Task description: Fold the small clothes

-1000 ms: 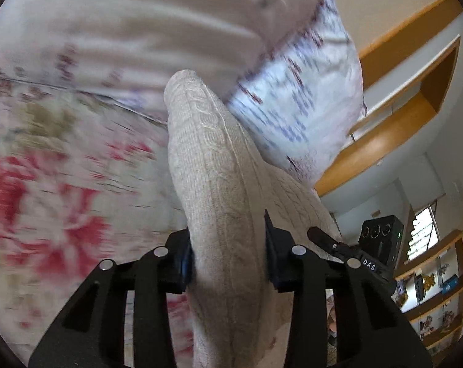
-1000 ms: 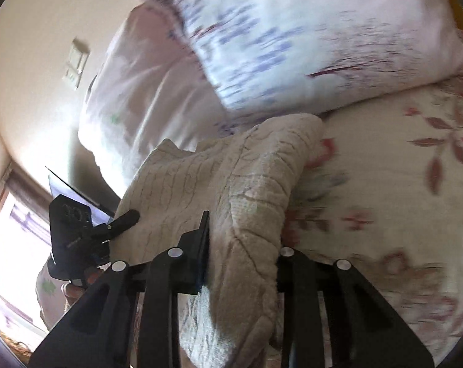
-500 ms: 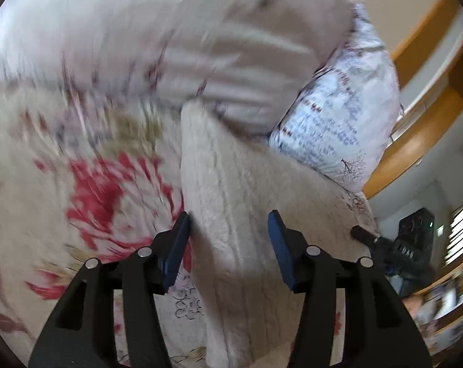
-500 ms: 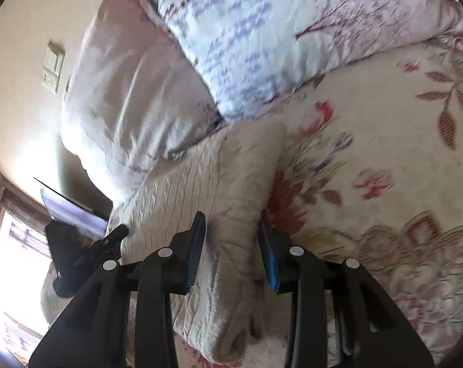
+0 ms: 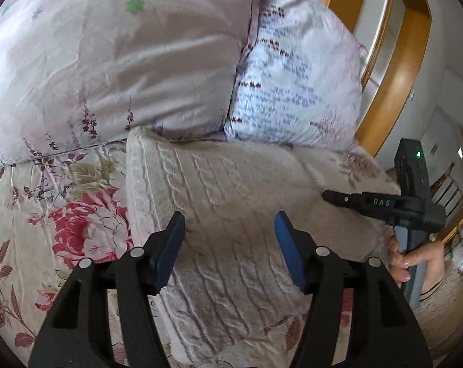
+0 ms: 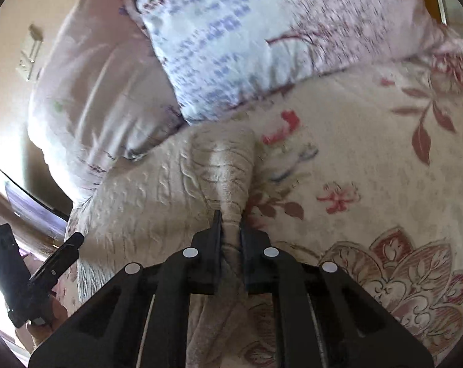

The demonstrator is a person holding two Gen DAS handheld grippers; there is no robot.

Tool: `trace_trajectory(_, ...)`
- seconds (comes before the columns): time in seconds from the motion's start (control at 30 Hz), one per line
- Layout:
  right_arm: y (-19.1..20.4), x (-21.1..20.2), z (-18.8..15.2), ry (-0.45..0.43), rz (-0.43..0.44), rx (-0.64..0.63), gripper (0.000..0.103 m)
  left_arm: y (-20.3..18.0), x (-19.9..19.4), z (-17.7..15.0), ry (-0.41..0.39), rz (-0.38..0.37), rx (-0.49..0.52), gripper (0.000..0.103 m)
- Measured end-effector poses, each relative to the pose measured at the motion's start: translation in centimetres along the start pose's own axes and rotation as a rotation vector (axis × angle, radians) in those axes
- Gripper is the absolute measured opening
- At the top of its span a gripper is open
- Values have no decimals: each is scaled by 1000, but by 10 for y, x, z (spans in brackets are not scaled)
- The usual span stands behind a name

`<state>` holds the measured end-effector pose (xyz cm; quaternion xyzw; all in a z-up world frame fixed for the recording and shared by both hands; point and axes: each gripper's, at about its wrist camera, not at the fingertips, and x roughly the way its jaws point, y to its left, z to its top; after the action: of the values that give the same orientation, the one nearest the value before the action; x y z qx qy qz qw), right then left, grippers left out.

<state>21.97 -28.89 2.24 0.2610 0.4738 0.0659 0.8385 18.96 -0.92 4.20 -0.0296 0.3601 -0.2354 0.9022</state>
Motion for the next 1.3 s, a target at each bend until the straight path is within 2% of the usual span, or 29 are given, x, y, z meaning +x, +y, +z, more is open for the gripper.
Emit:
trace_trajectory(0.13, 2, 1, -1, 0, -32, -12, 16, -5, 16, -4, 33, 59, 34, 60)
trace_trajectory(0.2, 9, -1, -2, -14, -82, -55, 26, -11, 22, -7, 29, 106, 80, 60)
trace_trajectory(0.23, 11, -4, -2, -24, -94, -73, 28, -13, 23, -7, 27, 119, 89, 60)
trace_trajectory(0.37, 34, -37, -10, -131, -88, -170, 29, -7, -4, -7, -18, 93, 28, 61)
trace_trajectory(0.43, 50, -51, -19, -162, -62, -245, 29, 1, -22, -11, -44, 107, -2, 61)
trace_trajectory(0.5, 66, -58, -33, -158, -44, -333, 29, 9, -31, -16, -41, 143, -10, 63)
trace_trajectory(0.6, 77, -53, -46, -109, -46, -392, 29, 15, -32, -25, -3, 164, -13, 63)
trace_trajectory(0.8, 77, -35, -58, -39, -136, -422, 29, 19, -17, -44, 73, 171, -13, 64)
trace_trajectory(0.9, 77, -23, -65, 8, -210, -451, 29, 24, -8, -50, 107, 169, -41, 67)
trace_trajectory(0.97, 76, -23, -70, 6, -232, -460, 29, 28, -4, -51, 118, 160, -64, 67)
trace_trajectory(1.17, 72, -27, -78, -15, -264, -423, 31, 34, -4, -55, 126, 152, -110, 73)
trace_trajectory(1.23, 71, -34, -77, -14, -247, -393, 32, 32, -10, -58, 116, 148, -112, 75)
trace_trajectory(1.27, 67, -41, -75, -21, -226, -359, 33, 31, -14, -59, 109, 149, -109, 79)
trace_trajectory(1.3, 65, -46, -73, -29, -218, -336, 40, 30, -18, -61, 101, 154, -107, 82)
